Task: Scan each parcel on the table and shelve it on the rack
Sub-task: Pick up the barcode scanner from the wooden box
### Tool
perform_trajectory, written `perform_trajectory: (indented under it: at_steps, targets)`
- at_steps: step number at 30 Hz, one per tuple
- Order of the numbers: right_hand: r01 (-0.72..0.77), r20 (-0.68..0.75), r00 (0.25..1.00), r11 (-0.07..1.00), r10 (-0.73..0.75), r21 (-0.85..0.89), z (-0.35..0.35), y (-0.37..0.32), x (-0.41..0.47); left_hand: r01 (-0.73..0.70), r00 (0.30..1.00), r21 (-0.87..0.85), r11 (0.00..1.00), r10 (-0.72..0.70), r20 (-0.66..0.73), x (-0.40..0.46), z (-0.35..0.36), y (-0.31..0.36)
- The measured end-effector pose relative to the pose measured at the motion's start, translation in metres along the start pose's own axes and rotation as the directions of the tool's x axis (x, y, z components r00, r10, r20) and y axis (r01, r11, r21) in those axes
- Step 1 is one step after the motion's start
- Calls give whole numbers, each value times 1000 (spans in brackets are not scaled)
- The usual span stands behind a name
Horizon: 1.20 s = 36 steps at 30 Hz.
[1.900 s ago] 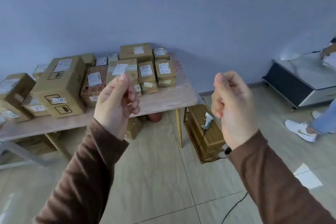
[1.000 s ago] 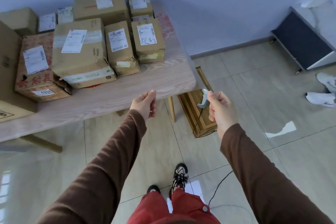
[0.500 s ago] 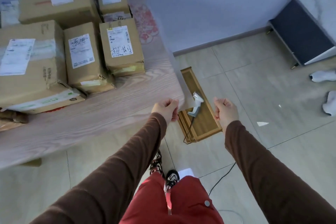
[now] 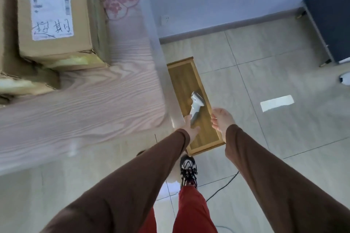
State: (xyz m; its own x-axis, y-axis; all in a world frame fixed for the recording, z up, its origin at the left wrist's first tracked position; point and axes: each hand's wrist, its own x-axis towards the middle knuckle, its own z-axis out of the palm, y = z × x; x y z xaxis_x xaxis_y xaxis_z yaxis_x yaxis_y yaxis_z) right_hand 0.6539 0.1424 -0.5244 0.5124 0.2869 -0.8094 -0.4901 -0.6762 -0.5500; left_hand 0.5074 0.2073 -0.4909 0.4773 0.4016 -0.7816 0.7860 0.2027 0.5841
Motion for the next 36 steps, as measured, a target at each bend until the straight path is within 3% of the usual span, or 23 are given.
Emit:
perform_trajectory:
  at_steps: [3,8,13,19,26,36]
  targets:
    - [-60,59,996,997,63,-52,6,8,40,32,993,-57,998,-38,-116,41,9,-9]
    - [-37,104,993,981,57,-190,24,31,96,87,977,91,992,-67,-201,104,19,-28]
    - [-88,72,992,980,103,-180,40,49,137,90,981,309,947,-31,-191,160,29,-49]
    - [-98,117,988,994,102,-37,55,62,160,85,982,366,927,-15,-190,204,41,-63]
    - [-74,146,988,992,59,99,42,63,123,-1,987,117,993,20,-161,171,49,-59]
    - [85,192,974,982,-117,167,-19,21,-56,-221,975,-147,964,220,-22,-5,37,7]
